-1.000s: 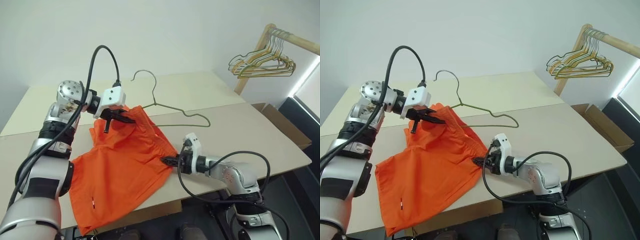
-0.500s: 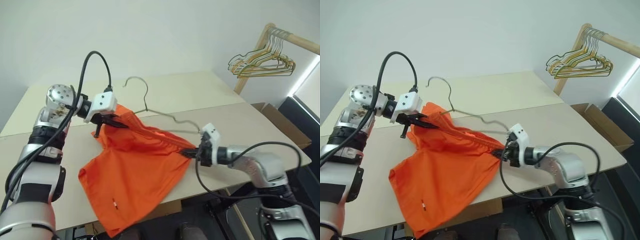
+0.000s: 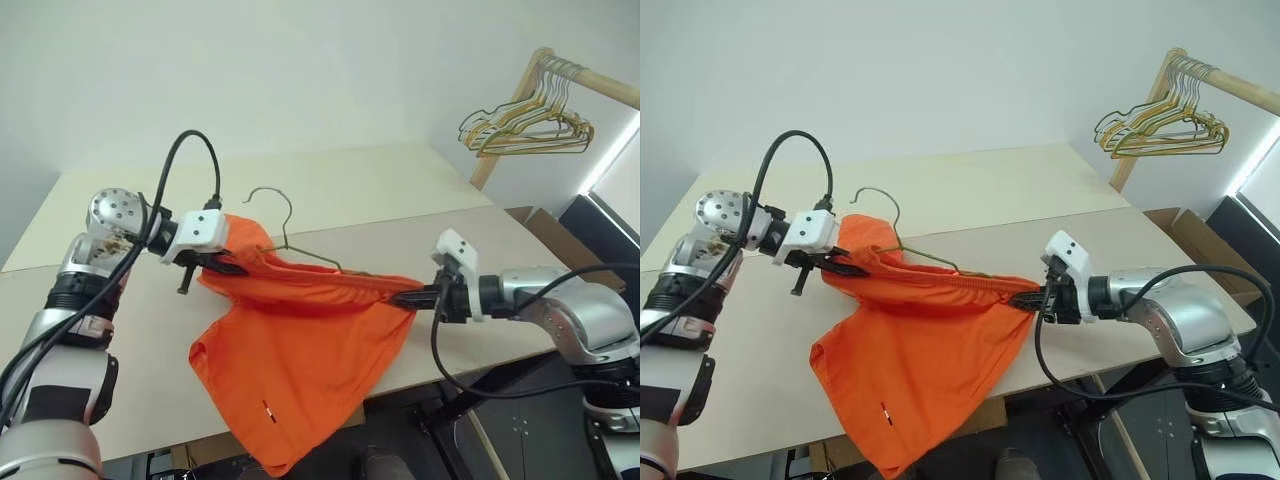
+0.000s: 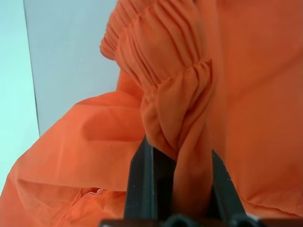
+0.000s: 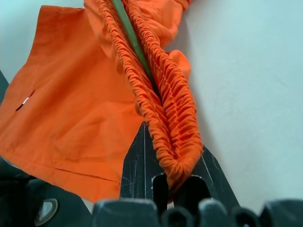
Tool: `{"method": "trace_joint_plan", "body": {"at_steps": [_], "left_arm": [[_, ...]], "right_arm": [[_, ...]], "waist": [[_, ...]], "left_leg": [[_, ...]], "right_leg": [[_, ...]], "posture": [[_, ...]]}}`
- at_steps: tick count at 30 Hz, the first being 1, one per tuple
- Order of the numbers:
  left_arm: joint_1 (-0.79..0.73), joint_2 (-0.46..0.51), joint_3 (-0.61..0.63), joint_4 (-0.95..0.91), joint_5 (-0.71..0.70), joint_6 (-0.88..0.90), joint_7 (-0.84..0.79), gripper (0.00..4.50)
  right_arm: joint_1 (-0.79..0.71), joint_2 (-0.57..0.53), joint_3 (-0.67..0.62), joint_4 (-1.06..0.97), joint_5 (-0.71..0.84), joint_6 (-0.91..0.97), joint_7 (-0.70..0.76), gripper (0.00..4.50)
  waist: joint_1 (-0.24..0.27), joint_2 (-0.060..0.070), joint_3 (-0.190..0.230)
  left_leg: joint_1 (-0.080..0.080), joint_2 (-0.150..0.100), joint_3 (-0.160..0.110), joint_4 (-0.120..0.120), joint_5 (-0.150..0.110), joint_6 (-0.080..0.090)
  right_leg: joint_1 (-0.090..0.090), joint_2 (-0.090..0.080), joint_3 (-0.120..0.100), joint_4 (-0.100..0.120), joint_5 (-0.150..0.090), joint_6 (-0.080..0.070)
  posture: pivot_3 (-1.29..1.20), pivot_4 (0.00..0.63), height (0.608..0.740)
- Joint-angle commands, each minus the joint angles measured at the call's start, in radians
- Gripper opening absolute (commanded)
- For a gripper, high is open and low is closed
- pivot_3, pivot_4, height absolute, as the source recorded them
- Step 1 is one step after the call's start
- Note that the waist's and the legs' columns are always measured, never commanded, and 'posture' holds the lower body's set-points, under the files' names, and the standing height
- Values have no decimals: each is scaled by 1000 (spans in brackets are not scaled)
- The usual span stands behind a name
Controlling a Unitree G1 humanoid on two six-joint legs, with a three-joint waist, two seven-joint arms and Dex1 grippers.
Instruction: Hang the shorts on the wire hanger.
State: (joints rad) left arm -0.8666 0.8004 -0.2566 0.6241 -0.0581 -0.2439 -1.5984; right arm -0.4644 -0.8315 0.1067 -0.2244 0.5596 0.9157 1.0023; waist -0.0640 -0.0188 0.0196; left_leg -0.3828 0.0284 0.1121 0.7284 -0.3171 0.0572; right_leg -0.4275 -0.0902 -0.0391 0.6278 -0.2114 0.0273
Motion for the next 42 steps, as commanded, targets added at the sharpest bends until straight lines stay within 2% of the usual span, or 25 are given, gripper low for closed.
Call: {"method": "trace_joint_plan", "body": {"at_steps": [1, 7, 12, 16, 22, 25, 31, 34, 38, 42], "left_arm": [[3, 54, -8, 31, 68, -67, 2, 0], [-17, 25, -37, 72, 111, -123, 25, 0], [-53, -32, -40, 89, 115, -117, 46, 0], [-82, -72, -27, 101, 115, -95, 73, 0], [-73, -78, -18, 78, 107, -75, 71, 0], [-69, -77, -17, 75, 106, -74, 70, 0], [-67, -77, -18, 70, 104, -73, 64, 0], [-66, -74, -20, 67, 104, -77, 54, 0], [-71, -75, -24, 73, 108, -84, 49, 0], [-77, -79, -28, 75, 112, -88, 44, 0]], "right_arm": [[-52, -62, -27, 9, -38, -50, 33, 22], [-126, -83, 44, -24, -64, -70, 75, 22], [-202, -42, 128, -86, -65, 6, 57, 22], [-220, -27, 190, -86, -106, 59, 17, 1218], [-179, -67, 146, -103, -106, 86, 5, 3440], [-153, -113, 101, -95, -107, 85, 6, 4404], [-132, -197, 5, -108, -106, 52, 13, 4458], [-178, -190, -38, -106, -98, 41, -1, 4458], [-314, -47, -23, -119, -33, 95, -43, 4458], [-407, 148, 78, -101, -40, 145, -130, 4458]], "waist": [[0, 0, 0], [-1, 0, 0], [0, 0, 0], [1, 0, 0], [-3, 0, 0], [-1, 0, 0], [-3, 0, 0], [-6, 0, 0], [-14, 0, 0], [-11, 1, -1]], "left_leg": [[0, 0, 0, 0, 0, 0], [0, 0, 0, 0, 0, 0], [-1, 0, 0, 0, 0, 0], [-1, 0, 0, 1, 0, 0], [-3, 0, 1, 1, 0, 0], [-3, 0, 1, 1, 0, 0], [-2, 0, 1, 1, 0, 1], [-2, 0, 1, 1, 0, 1], [0, 0, 2, 1, 0, 1], [-1, 1, 2, 1, 1, -1]], "right_leg": [[0, 0, 0, 0, 0, 0], [0, 0, 0, 0, 0, 0], [-1, 0, 0, 0, 0, 0], [-1, 0, -1, 1, 0, 0], [-2, -1, -1, 2, 0, 0], [-2, -1, -1, 1, 0, 0], [-2, -1, -1, 0, 0, 0], [-2, -1, 0, 0, 0, 0], [-3, 0, 2, 2, 0, 0], [-4, 1, 2, 3, 0, 0]], "posture": [[-78, 0, 740], [-88, 0, 740], [-91, 0, 740], [-91, 0, 740], [-96, 0, 740], [-95, 0, 740], [-92, 0, 740], [-93, 0, 740], [-99, 0, 740], [-95, 0, 740]]}}
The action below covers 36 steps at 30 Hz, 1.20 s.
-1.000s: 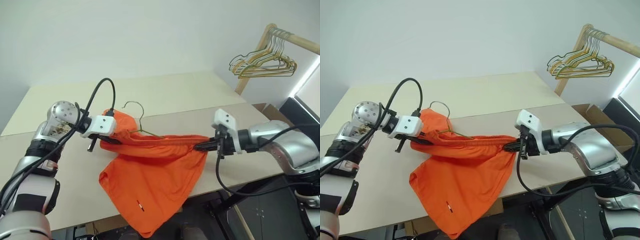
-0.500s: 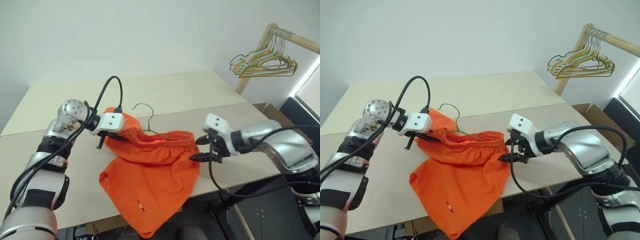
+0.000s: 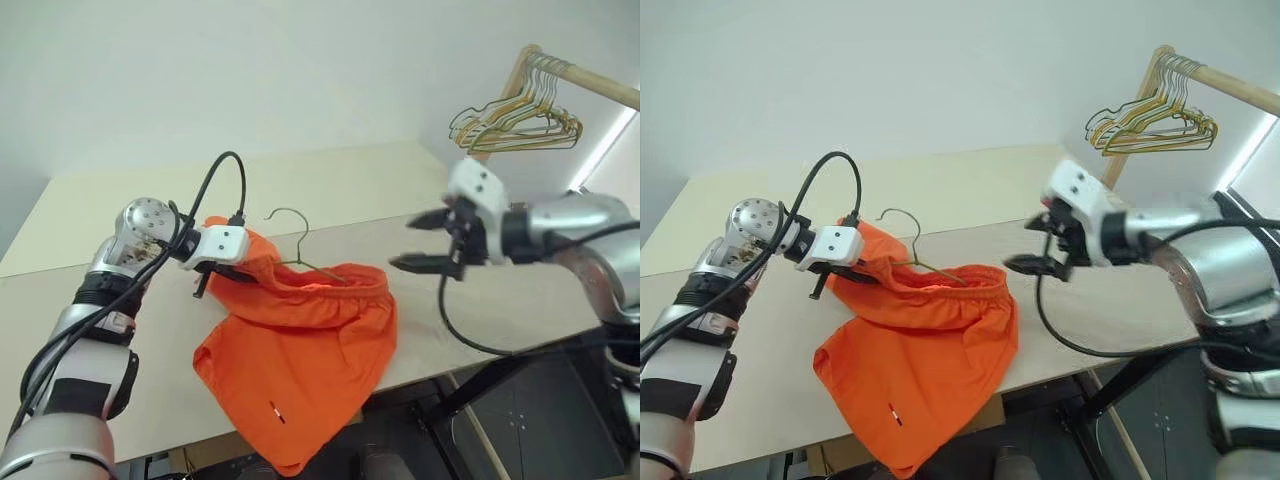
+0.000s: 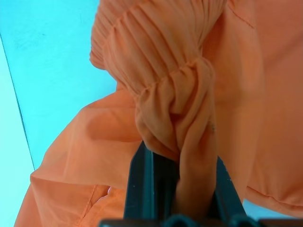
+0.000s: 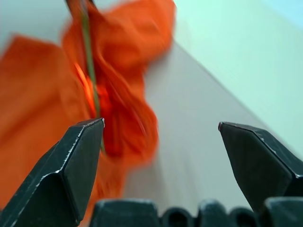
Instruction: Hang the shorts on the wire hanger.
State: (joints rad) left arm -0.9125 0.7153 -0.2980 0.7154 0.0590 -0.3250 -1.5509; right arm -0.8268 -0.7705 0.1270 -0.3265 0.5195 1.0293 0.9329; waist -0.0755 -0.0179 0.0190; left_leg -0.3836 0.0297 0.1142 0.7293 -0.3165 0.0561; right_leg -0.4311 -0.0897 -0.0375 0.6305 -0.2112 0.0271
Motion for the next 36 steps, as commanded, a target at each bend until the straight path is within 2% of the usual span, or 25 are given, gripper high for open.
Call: {"method": "trace_joint_plan", "body": {"at_steps": [1, 5, 8, 12, 22, 28, 32, 36], "left_arm": [[-32, 5, 13, -15, -3, -8, -4, 0], [-43, 4, 13, -12, 1, -7, -3, 0], [-44, 10, 16, -15, -1, -8, -7, 0], [-44, 16, 20, -15, -1, -8, -9, 0], [-45, 17, 22, -16, -3, -7, -4, 0], [-50, 12, 40, -13, -15, 3, 7, 0], [-64, -1, 83, -29, -78, 122, -6, 1073], [-80, 2, 109, -32, -96, 179, 2, 2374]], "right_arm": [[-57, 126, 82, 10, -11, 35, -80, 4458], [-107, 275, 137, 91, -22, 47, -130, 4458], [-136, 337, 163, 142, -27, 62, -146, 4458], [-165, 356, 216, 198, -61, 69, -148, 3572], [-213, 355, 307, 307, -131, 5, -61, 154], [-201, 337, 313, 313, -162, -64, -10, 71], [-176, 307, 314, 289, -184, -118, 22, 0], [-152, 299, 303, 273, -196, -157, 32, 0]], "waist": [[1, 0, 0], [7, 0, 0], [5, 0, 0], [2, 0, 0], [-6, 0, 0], [-18, 0, 0], [-20, 0, 0], [-22, 0, 0]], "left_leg": [[0, 0, 0, 0, 0, 0], [-4, -2, 0, 0, 0, 0], [-7, -4, 0, 1, 0, 0], [-8, -7, -1, 1, 0, 0], [-7, -7, -1, 1, 0, 0], [-7, -8, -2, 1, 0, 0], [-8, -8, -2, 1, 0, 0], [-7, -7, -2, 1, 0, 0]], "right_leg": [[0, 0, 0, 0, 0, 0], [-2, -1, -1, 4, 0, 0], [-4, -2, -2, 3, 0, 1], [-4, -2, -2, 2, 0, 1], [-4, -2, -2, 3, 1, 1], [-4, -2, -2, 3, 1, 2], [-4, -3, -2, 2, 1, 2], [-4, -2, -2, 3, 1, 2]], "posture": [[-95, 0, 740], [-89, 0, 740], [-68, 0, 740], [-64, 0, 740], [-64, 0, 740], [-56, 0, 740], [-55, 0, 740], [-51, 0, 740]]}}
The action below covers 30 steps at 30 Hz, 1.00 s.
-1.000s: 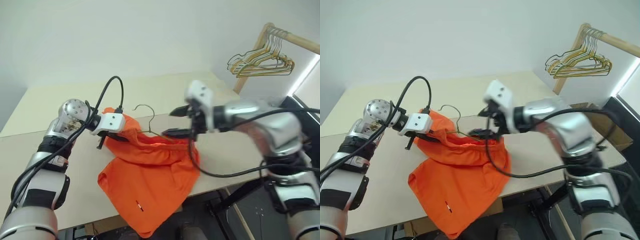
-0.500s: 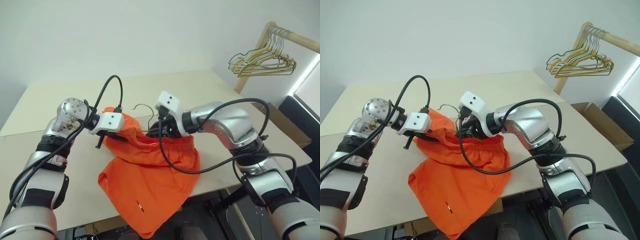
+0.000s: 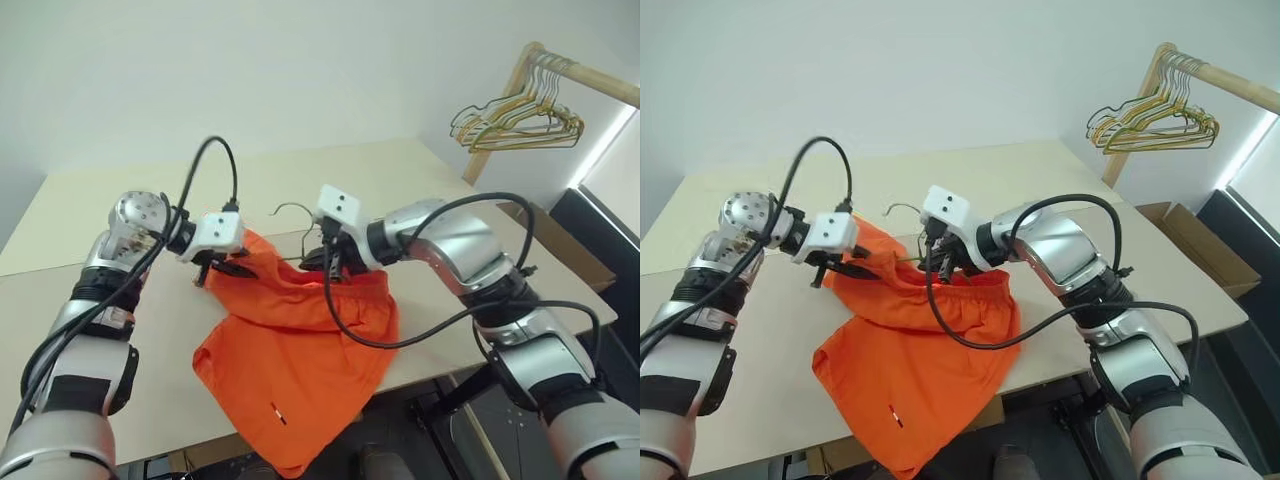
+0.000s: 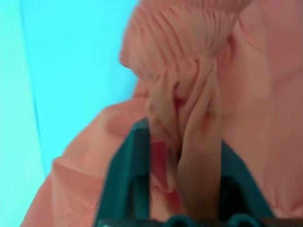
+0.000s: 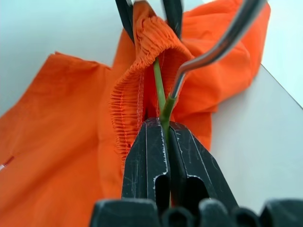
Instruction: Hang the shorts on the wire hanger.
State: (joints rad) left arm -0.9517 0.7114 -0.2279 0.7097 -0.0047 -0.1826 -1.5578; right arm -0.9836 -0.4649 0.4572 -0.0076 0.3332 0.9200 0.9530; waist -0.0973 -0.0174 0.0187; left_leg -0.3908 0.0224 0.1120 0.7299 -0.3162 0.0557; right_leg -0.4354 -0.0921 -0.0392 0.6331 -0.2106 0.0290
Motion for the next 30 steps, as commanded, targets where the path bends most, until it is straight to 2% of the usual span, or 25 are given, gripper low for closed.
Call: {"method": "trace_joint_plan", "body": {"at_steps": [1, 6, 8, 12, 18, 19, 21, 30], "left_arm": [[-44, 10, 43, -22, -31, 40, 9, 2696], [-35, 59, 57, 14, -27, 21, -19, 4330], [-25, 74, 53, 29, -22, -9, -24, 4424], [5, 90, 45, 93, 16, -199, 19, 4424], [8, 75, 20, 173, 55, -298, 16, 4424], [10, 70, 17, 182, 65, -311, 29, 4058], [7, 61, 12, 201, 77, -329, 43, 3666], [13, 56, 14, 220, 85, -357, 39, 714]], "right_arm": [[11, -7, -30, -51, -10, -52, 15, 0], [44, -22, -52, -98, -4, -51, 18, 0], [54, -30, -61, -113, -2, -48, 17, 0], [68, -53, -72, -137, 3, -44, 23, 0], [79, -70, -90, -164, 8, -33, 31, 0], [80, -72, -93, -167, 9, -32, 30, 0], [82, -78, -98, -174, 12, -30, 32, 0], [91, -108, -107, -191, 19, -29, 40, 0]], "waist": [[0, 0, 0], [0, 0, 0], [0, 0, 0], [3, 0, 0], [3, 0, 0], [3, 0, 0], [2, 0, 0], [0, 0, 0]], "left_leg": [[0, 0, 0, 0, 0, 0], [0, 0, 0, 0, 0, 0], [0, 0, 0, 0, 0, 0], [0, 0, 0, 0, 0, 0], [0, -1, 1, 0, 0, 0], [0, -1, 1, 0, 0, 0], [0, -1, 1, 0, 0, 0], [0, 0, 1, 0, 0, 0]], "right_leg": [[0, 0, 0, 0, 0, 0], [0, 0, 0, 0, 0, 0], [0, 0, 0, 0, 0, 0], [0, 0, 0, 0, 0, 0], [0, -1, 0, 0, 0, 0], [0, -1, 0, 0, 0, 0], [0, -1, 0, 0, 0, 0], [0, -1, 0, 0, 0, 0]], "posture": [[-50, 0, 740], [-52, 0, 740], [-52, 0, 740], [-57, 0, 740], [-67, 0, 740], [-77, 0, 740], [-79, 0, 740], [-80, 0, 740]]}}
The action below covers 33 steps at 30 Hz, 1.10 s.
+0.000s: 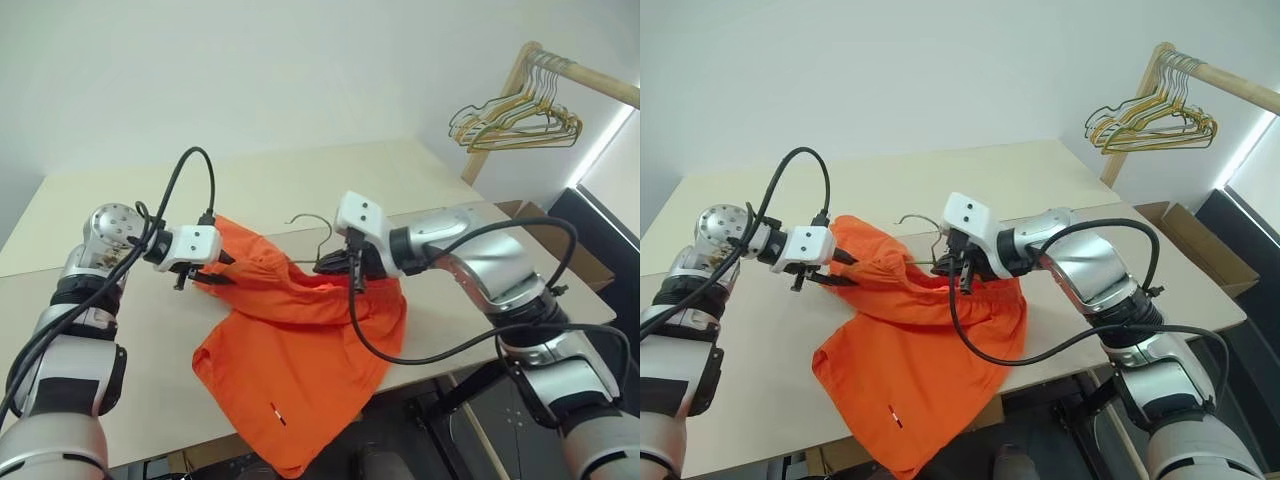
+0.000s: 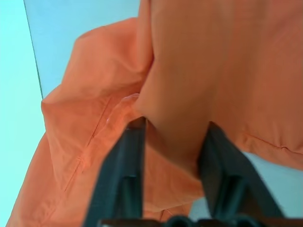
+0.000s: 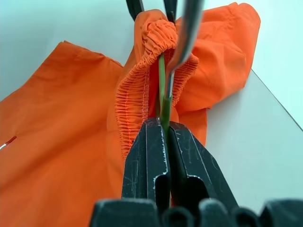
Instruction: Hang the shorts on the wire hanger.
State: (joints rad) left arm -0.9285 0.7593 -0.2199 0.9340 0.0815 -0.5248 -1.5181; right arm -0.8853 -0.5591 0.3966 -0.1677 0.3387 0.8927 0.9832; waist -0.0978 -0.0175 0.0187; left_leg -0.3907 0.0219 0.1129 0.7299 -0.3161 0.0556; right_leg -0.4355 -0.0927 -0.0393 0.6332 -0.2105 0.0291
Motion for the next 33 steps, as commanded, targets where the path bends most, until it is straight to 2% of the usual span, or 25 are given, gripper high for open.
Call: {"method": "trace_joint_plan", "body": {"at_steps": [1, 2, 5, 8, 13, 15, 16, 18, 23, 33], "left_arm": [[-10, 9, 6, -4, -3, -14, -2, 354], [-10, 9, 7, -4, -4, -12, -3, 27], [-13, 12, 10, -13, -13, 19, -24, 6], [-18, 14, 15, -25, -29, 63, -57, 633], [-1, 17, 21, -30, -8, 12, 5, 2251], [4, 26, 7, -23, 7, 5, 2, 2251], [8, 27, 0, -18, 20, -4, 16, 2139], [11, 28, -6, -14, 33, -9, 26, 1628], [17, 29, -3, -14, 36, -19, 25, 19], [-2, 14, 22, -11, 11, 25, 54, 19]], "right_arm": [[-8, -16, -46, -31, 14, -3, 11, 0], [-8, -17, -46, -30, 13, -4, 13, 0], [-8, -18, -45, -25, 8, -10, 17, 0], [-10, -17, -44, -20, 6, -13, 21, 0], [-16, -12, -46, -11, 6, -17, 25, 0], [-17, -11, -48, -11, 6, -18, 25, 0], [-17, -11, -48, -11, 7, -18, 26, 0], [-17, -11, -48, -11, 7, -18, 27, 0], [-18, -14, -51, -9, 7, -14, 27, 0], [0, -34, -42, -15, -7, -23, 26, 0]], "waist": [[1, 0, 0], [1, 0, 0], [0, 0, 0], [0, 0, 0], [2, 0, 0], [2, 0, 0], [2, 0, 0], [2, 0, 0], [4, 0, 0], [3, 0, 0]], "left_leg": [[0, 0, 0, 0, 0, 0], [0, 0, 0, 0, 0, 0], [0, 0, 0, 0, 0, 0], [0, 0, 0, 0, 0, 0], [0, 0, 0, 0, 0, 0], [0, 0, 0, 0, 0, 0], [0, 0, 0, 0, 0, 0], [0, 0, 0, 0, 0, 0], [0, 0, 0, 0, 0, 0], [0, 0, 0, 0, 0, 0]], "right_leg": [[0, 0, 0, 0, 0, 0], [0, 0, 0, 0, 0, 0], [0, 0, 0, 0, 0, 0], [0, 0, 0, 0, 0, 0], [0, 0, 0, 0, 0, 0], [0, 0, 0, 0, 0, 0], [0, 0, 0, 0, 0, 0], [0, 0, 0, 0, 0, 0], [0, 0, 0, 0, 0, 0], [0, 0, 0, 0, 0, 0]], "posture": [[-79, 0, 740], [-77, 0, 740], [-71, 0, 740], [-65, 0, 740], [-61, 0, 740], [-60, 0, 740], [-60, 0, 740], [-61, 0, 740], [-66, 0, 740], [-66, 0, 740]]}}
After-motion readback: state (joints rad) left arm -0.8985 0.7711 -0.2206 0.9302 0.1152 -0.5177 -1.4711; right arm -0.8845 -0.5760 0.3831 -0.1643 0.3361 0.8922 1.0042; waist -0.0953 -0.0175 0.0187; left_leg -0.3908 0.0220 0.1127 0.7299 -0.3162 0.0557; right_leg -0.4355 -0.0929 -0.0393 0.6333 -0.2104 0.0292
